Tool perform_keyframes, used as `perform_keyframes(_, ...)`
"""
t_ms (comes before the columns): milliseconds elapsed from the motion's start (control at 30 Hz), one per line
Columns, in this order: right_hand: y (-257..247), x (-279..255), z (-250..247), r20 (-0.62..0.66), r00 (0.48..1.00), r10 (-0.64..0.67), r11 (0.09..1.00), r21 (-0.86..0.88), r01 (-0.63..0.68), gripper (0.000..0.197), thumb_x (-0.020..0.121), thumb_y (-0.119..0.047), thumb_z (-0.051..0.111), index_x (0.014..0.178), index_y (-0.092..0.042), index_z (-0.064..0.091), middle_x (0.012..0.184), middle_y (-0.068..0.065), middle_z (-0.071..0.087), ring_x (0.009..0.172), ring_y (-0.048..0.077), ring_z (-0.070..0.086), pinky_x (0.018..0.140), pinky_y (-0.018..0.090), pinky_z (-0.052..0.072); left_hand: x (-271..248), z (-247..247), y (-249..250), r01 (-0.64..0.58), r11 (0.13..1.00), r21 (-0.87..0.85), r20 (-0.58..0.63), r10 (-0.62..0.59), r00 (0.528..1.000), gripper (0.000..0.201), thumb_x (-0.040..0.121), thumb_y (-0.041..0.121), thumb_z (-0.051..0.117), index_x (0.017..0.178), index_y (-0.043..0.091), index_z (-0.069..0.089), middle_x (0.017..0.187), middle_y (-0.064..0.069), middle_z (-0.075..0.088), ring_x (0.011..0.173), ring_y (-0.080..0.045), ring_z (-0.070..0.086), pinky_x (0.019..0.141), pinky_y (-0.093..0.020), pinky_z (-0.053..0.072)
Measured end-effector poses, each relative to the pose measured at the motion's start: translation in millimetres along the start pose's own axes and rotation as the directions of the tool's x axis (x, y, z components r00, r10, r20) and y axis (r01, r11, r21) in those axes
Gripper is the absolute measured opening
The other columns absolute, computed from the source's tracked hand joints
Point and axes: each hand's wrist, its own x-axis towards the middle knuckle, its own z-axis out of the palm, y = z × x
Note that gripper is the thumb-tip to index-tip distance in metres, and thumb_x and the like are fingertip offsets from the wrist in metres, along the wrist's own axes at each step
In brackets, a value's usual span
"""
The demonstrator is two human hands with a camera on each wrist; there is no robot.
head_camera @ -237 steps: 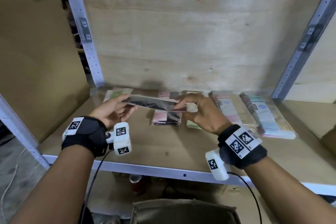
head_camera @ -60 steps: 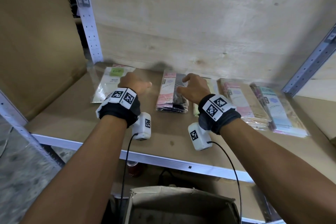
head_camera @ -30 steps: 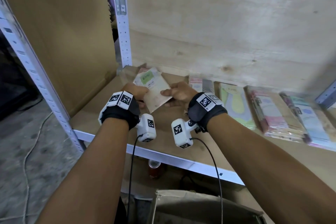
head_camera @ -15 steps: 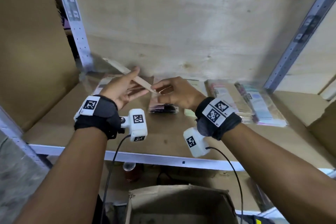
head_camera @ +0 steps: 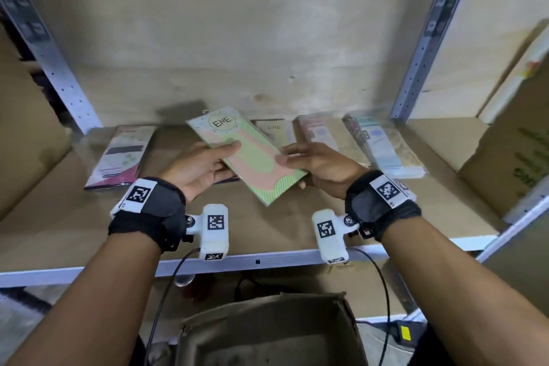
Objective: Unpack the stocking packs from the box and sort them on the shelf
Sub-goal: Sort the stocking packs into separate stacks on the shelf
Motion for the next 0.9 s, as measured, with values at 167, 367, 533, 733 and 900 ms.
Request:
perform_keyframes(167, 5.4, -3.1, -22.7, -0.062, 0.998, 0.003, 1.0, 0.002, -0.003, 0.034, 0.088, -0.019, 0.074, 0.118, -0.006, 0.066, 0.09, 0.0, 0.071, 0.073, 0.01, 0.062, 0.045, 0.021, 0.043, 19.8, 8.6, -1.7, -0.114, 0.993, -0.012, -0.237, 0.108, 0.966, 0.016, 0.095, 0.027, 0.066, 0.108, 0.017, 0.068, 0.111, -0.004, 0.076, 0.095, -0.015, 0.074, 0.085, -0.031, 0.058)
perform_keyframes(367, 11.3, -10.6, -29.2, 0.006, 1.0, 0.025, 0.993, -0.111, -0.024, 0.031, 0.096, -0.02, 0.063, 0.118, 0.002, 0.066, 0.09, 0.007, 0.074, 0.077, 0.011, 0.065, 0.065, 0.025, 0.053, 44.1, 9.1, -9.4, -0.039, 0.955, 0.294, -0.551, 0.202, 0.809, 0.05, 0.1, 0.056, 0.039, 0.094, 0.018, 0.07, 0.1, -0.009, 0.077, 0.093, -0.029, 0.073, 0.085, -0.049, 0.059)
perform_keyframes(533, 5.4, -18.4, -21.5, 0.076, 0.996, -0.054, 0.982, -0.178, 0.067, 0.03, 0.1, -0.022, 0.055, 0.103, 0.007, 0.063, 0.104, 0.018, 0.061, 0.095, 0.022, 0.052, 0.093, 0.031, 0.038, 55.5, 11.7, -14.9, -0.061, 0.825, 0.562, -0.54, 0.422, 0.729, 0.058, 0.101, 0.049, 0.039, 0.079, 0.004, 0.066, 0.093, -0.023, 0.072, 0.088, -0.038, 0.068, 0.079, -0.044, 0.055)
perform_keyframes(733, -0.8, -24.0, -22.8, 0.125, 0.983, -0.131, 0.982, -0.122, 0.146, 0.013, 0.1, -0.012, 0.053, 0.093, -0.002, 0.059, 0.096, 0.012, 0.052, 0.092, 0.02, 0.046, 0.086, 0.026, 0.033, 53.7, 14.4, -14.5, -0.167, 0.967, 0.191, -0.506, 0.243, 0.827, 0.042, 0.097, 0.05, 0.055, 0.069, 0.019, 0.061, 0.064, 0.001, 0.072, 0.054, -0.02, 0.065, 0.058, -0.032, 0.049)
perform_keyframes(900, 7.8, -19.6, -22.0, -0.01, 0.99, -0.14, 0.987, -0.075, 0.139, 0.029, 0.099, -0.017, 0.057, 0.1, 0.012, 0.061, 0.096, 0.013, 0.052, 0.09, 0.022, 0.045, 0.084, 0.029, 0.032, 43.2, 11.9, -13.0, -0.11, 0.993, 0.033, -0.423, 0.113, 0.899, 0.058, 0.09, 0.071, 0.048, 0.097, 0.018, 0.07, 0.088, -0.004, 0.077, 0.061, -0.015, 0.066, 0.05, -0.018, 0.049)
